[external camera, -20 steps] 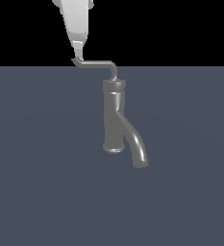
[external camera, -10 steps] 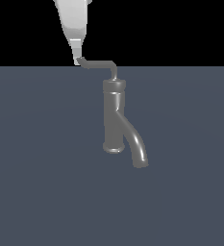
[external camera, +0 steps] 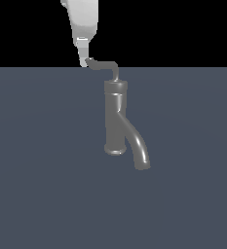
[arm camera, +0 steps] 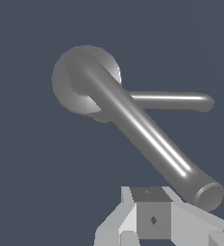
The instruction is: Turn on the faucet by rotating a designated handle.
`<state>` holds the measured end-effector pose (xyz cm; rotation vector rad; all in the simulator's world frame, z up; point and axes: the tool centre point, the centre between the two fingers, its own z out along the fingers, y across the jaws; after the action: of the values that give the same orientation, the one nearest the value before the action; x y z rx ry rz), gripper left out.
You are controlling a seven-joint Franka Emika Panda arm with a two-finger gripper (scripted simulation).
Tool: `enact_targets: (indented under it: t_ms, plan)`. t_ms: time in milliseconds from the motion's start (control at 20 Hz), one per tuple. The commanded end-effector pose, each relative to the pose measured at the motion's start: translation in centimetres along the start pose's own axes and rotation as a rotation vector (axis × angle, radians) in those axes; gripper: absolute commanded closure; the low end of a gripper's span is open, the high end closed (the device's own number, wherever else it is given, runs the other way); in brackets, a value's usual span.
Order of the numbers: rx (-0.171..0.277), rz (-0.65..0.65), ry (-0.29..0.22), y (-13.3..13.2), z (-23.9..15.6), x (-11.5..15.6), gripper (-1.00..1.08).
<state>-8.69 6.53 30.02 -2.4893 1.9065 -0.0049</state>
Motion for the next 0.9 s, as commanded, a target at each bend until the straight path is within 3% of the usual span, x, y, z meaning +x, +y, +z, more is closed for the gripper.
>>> enact_targets:
  t_ms: [0, 500, 600, 850]
  plan:
    - [-0.004, 0.018, 0.001, 1.1, 0.0, 1.5, 1.08]
    - [-0.007, 0.02, 0.001, 4.6, 0.0, 4.3, 1.08]
    - [-0.003, 0.005, 0.002, 3.9, 0.0, 3.3, 1.08]
    - [-0.005, 0.01, 0.002, 4.3, 0.0, 6.4, 1.08]
